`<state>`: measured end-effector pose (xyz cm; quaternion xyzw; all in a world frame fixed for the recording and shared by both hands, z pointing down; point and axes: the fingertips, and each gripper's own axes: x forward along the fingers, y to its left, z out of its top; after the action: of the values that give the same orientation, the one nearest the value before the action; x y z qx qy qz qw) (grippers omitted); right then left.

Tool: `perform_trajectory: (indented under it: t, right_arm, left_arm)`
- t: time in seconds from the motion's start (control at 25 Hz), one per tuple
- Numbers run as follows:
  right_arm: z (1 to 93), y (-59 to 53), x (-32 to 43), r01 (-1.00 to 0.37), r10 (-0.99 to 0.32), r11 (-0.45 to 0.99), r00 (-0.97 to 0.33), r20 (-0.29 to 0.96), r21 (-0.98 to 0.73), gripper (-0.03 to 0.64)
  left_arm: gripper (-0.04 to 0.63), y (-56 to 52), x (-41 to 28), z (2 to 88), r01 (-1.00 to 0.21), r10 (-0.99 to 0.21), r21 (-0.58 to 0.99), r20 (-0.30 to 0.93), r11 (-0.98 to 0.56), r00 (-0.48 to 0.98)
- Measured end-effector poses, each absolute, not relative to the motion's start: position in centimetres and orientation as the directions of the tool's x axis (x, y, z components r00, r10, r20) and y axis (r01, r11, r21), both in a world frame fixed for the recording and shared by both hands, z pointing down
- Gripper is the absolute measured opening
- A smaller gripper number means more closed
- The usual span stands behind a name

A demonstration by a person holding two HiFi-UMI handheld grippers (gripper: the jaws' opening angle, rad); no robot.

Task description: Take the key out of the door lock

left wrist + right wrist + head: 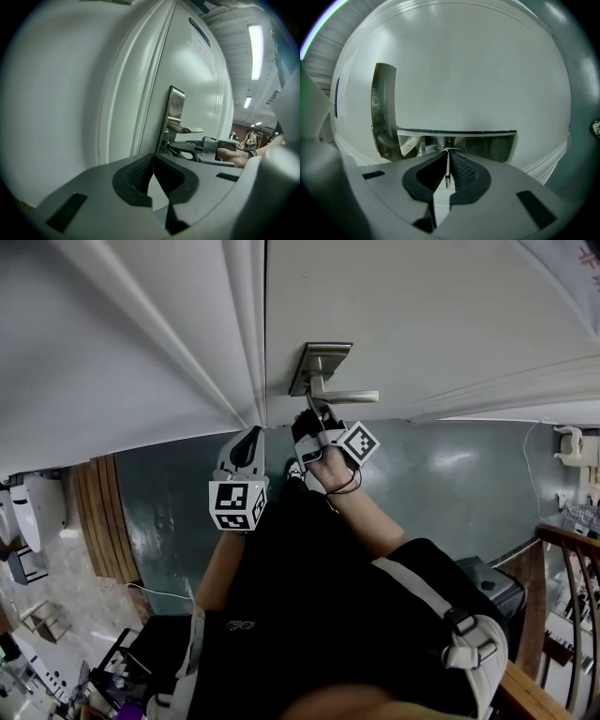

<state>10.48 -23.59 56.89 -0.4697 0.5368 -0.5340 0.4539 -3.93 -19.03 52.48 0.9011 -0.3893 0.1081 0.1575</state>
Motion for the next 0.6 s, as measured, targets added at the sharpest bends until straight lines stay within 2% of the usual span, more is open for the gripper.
perform_trajectory:
  t: [0.6]
  right_arm:
    - [56.6, -21.9, 10.3, -0.029, -0.991, 0.002, -0.136, 0.002, -1.0, 0.029]
  left_arm:
    - [0.025, -18.3, -4.2, 51.9, -0.732, -0.667, 0.201, 0.307, -0.652, 0.679]
